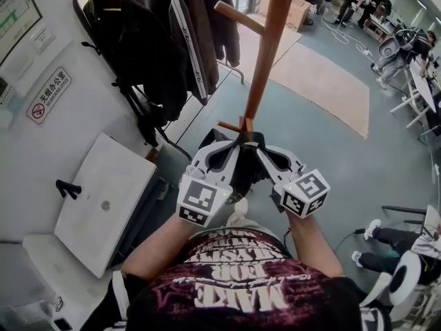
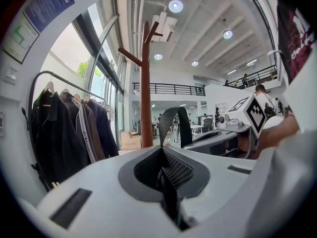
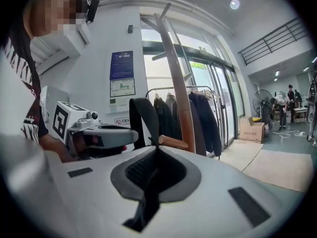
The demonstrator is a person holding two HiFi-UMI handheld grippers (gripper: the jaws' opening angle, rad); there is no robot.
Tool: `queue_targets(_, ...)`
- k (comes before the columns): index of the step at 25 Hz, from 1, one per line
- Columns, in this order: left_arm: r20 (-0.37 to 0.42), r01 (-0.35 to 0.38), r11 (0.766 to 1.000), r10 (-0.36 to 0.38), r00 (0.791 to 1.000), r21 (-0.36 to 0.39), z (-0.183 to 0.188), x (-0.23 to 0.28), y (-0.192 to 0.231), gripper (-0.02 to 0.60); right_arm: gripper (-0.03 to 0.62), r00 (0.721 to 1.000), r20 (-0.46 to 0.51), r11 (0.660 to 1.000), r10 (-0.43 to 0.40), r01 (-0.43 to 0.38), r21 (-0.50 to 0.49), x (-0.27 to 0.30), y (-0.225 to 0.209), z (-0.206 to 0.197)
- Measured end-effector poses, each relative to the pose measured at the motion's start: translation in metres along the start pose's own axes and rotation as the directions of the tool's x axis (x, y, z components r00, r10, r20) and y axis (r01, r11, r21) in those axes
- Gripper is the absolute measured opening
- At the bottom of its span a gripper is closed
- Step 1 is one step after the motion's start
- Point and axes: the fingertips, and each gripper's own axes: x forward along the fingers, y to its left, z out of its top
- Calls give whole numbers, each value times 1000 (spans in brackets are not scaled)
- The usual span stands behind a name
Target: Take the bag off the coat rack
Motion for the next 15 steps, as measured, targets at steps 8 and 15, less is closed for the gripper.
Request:
queue_targets(8,62,-4,1000,3,998,16,34,-37,-5,8,9,999,48,999,22,-20,-35,-15,36,33)
queue_targets(15,93,-12,1000,11,996,13,62,-68,-9,8,9,995,92,997,34,-27,-70,-29,66,58)
